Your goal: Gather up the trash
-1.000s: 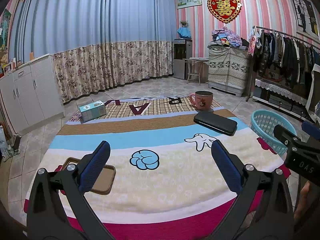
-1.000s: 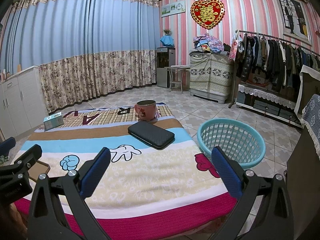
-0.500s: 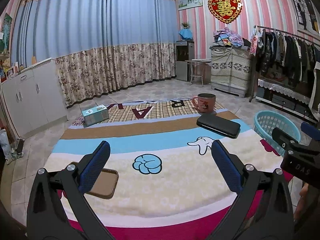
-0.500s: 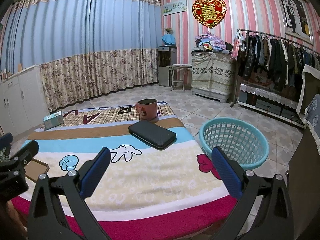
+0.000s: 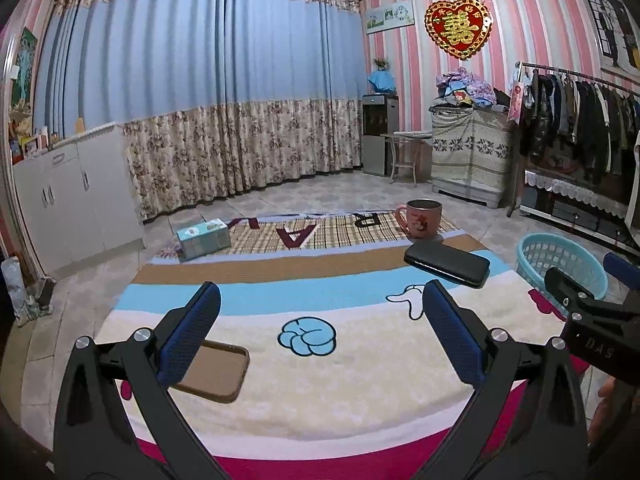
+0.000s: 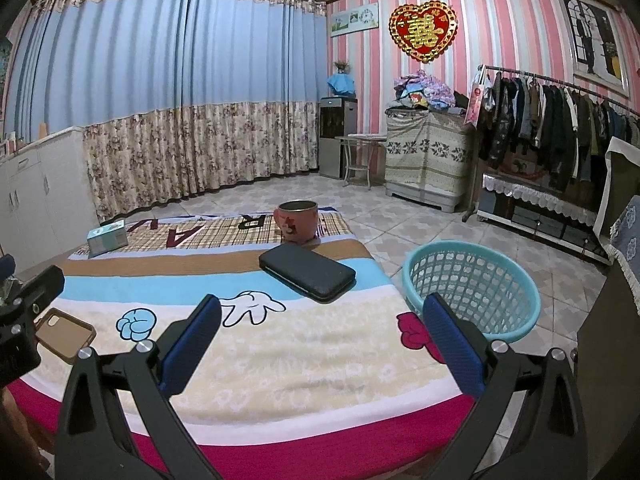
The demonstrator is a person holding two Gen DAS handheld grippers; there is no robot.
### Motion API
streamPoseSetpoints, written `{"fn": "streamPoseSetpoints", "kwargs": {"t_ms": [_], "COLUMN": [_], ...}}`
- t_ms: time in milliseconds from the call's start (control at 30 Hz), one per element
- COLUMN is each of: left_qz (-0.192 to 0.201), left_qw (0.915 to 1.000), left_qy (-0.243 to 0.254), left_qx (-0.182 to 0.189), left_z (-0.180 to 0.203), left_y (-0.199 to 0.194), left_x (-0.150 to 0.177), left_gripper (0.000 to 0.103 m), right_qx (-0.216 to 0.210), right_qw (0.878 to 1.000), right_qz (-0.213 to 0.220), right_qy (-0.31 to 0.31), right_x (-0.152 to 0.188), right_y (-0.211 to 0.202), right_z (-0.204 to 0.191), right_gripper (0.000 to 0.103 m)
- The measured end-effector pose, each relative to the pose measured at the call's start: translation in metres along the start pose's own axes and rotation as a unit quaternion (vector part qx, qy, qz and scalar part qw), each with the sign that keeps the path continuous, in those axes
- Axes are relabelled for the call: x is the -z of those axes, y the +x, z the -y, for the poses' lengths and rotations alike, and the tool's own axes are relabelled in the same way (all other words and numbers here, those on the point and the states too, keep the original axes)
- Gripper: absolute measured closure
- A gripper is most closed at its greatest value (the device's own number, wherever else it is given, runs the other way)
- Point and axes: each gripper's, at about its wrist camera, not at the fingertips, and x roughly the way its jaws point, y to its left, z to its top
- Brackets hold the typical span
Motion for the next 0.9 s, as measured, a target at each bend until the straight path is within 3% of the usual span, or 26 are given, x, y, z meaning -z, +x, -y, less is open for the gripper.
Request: {"fn": "streamPoseSetpoints", "kwargs": {"t_ms": [900], "left_qz": [0.001], "left_qw": [0.9999], "left_qy": [0.006], "left_qx": [0.015], "left_z": [0.017], "left_y": [-0.003], "left_x": [0.011], "left_gripper": [0.005], "right_qx": [0.021], "right_qw": [1.000], "right_qz": [0.009], "right_qy": [0.001], "right_x": [0.015], "right_y": [0.000], "right_z": [0.011], "right_gripper": [0.005]}}
